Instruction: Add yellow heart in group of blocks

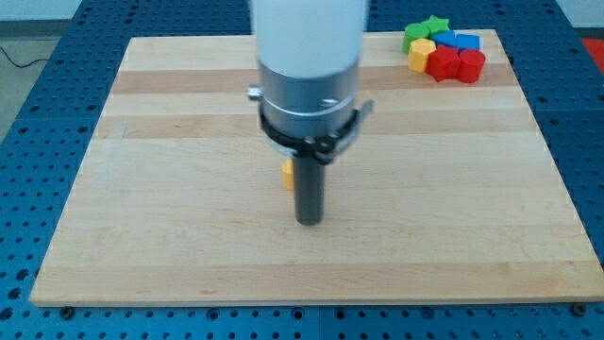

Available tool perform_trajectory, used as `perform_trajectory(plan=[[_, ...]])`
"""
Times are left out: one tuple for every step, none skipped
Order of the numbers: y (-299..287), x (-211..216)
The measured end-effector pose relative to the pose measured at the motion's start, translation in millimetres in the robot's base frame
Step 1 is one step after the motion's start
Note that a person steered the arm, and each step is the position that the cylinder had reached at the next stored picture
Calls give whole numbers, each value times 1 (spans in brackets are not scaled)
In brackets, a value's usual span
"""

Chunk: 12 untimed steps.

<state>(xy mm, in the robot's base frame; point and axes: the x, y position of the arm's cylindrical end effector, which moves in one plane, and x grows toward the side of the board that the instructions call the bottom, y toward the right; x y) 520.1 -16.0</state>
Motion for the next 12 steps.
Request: perform_trajectory(plan=[[5, -53], [12, -76], [-5, -48], [-29, -55], [-5, -103], [37, -150], [49, -161], [33, -147], [10, -152], [29, -198], [75, -222], [83, -222]])
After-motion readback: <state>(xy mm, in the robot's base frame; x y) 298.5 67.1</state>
